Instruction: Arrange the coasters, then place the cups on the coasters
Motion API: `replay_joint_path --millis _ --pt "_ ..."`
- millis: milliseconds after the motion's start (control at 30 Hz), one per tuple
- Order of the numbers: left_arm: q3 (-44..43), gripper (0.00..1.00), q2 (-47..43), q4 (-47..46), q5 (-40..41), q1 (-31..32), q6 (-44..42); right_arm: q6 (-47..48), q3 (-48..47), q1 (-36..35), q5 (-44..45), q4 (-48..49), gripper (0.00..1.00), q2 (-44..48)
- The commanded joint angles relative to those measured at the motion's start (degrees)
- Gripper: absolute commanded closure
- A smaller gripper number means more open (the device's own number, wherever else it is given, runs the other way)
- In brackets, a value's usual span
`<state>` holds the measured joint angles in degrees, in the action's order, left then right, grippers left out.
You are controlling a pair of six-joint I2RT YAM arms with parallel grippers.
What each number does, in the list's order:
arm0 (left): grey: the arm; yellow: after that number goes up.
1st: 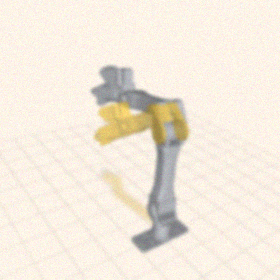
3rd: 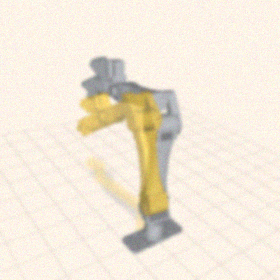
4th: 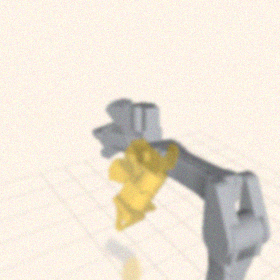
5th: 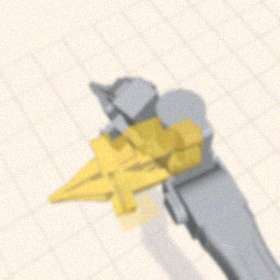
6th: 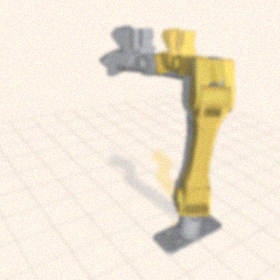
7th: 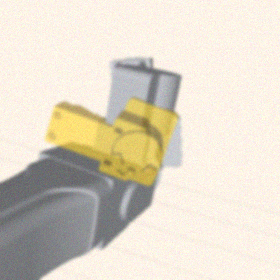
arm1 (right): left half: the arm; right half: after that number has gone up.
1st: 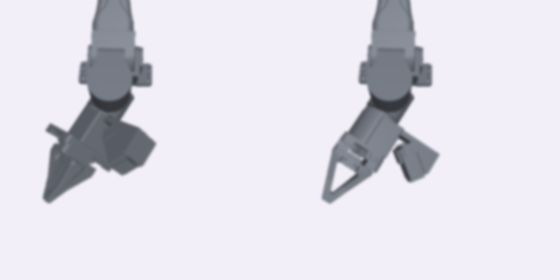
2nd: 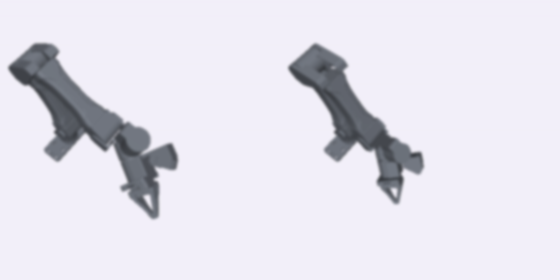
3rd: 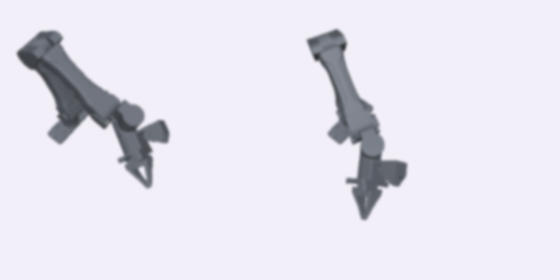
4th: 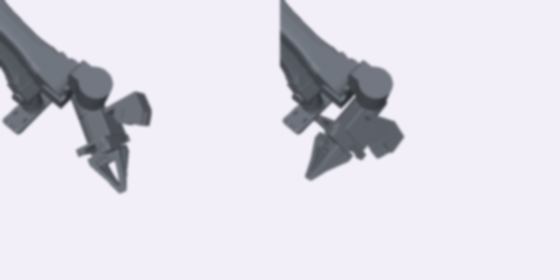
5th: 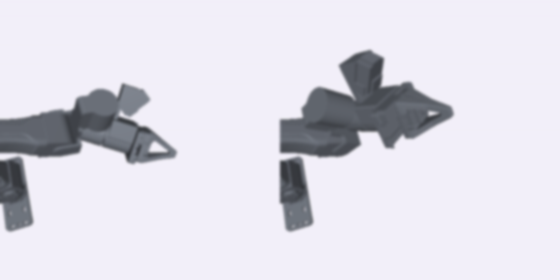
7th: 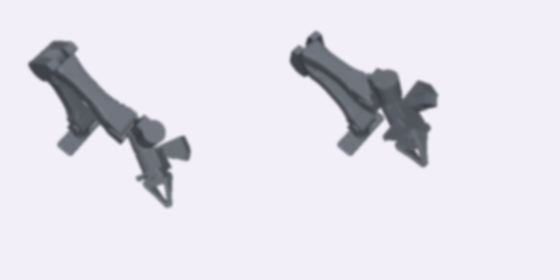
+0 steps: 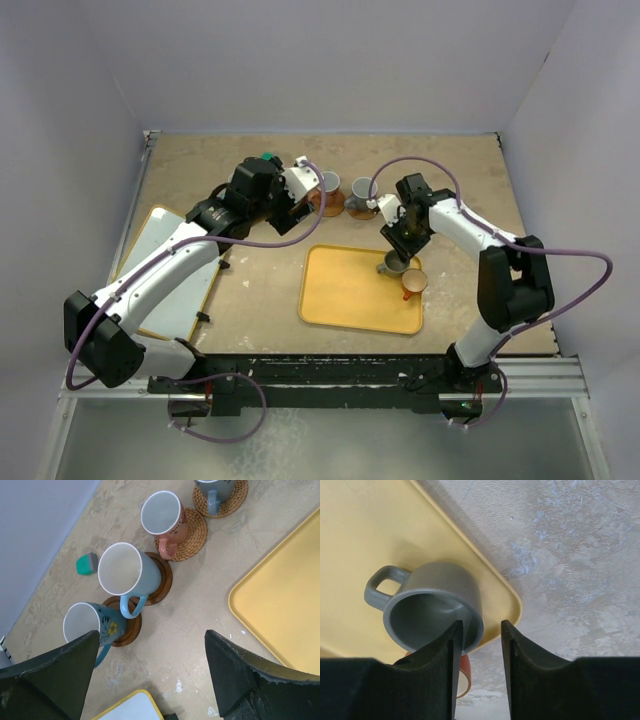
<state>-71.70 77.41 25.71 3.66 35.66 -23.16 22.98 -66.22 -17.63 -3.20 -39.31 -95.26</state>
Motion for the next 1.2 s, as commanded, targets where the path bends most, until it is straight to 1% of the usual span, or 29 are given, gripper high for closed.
replay_joint_path --millis 0,167,300,467,633,900,1167 --pt "-0.1 0.17 -1.2 -3.1 -0.7 -0.3 0.5 -0.9 -0.8 -0.3 -1.6 0.2 0.64 -0.8" --pt "0.0 0.17 -1.1 -3.1 -1.0 -0.3 0.6 -1.1 -1.3 -0.5 -2.0 -0.2 0.76 -1.6" --pt "0.1 0.16 -1.4 -3.1 -0.9 -0.3 0.6 -1.4 -1.9 -0.7 -2.1 -0.4 0.83 -1.9" --pt "0.2 0.16 -1.4 -3.1 -0.9 -0.3 0.5 -1.8 -3.0 -0.8 -2.6 -1.0 0.93 -1.5" --pt "0.2 0.16 -1.5 -3.0 -0.8 -0.3 0.5 -1.8 -4.4 -0.8 -2.7 -2.0 1.00 -0.9" --pt "0.8 0.15 -2.5 -3.5 0.0 -0.4 0.4 -0.7 -8.9 -0.8 -2.3 -6.0 1.00 0.9" --pt "1.1 0.15 -3.8 -3.7 0.0 -0.4 0.5 0.7 -16.1 -0.7 2.7 -7.4 1.00 2.0"
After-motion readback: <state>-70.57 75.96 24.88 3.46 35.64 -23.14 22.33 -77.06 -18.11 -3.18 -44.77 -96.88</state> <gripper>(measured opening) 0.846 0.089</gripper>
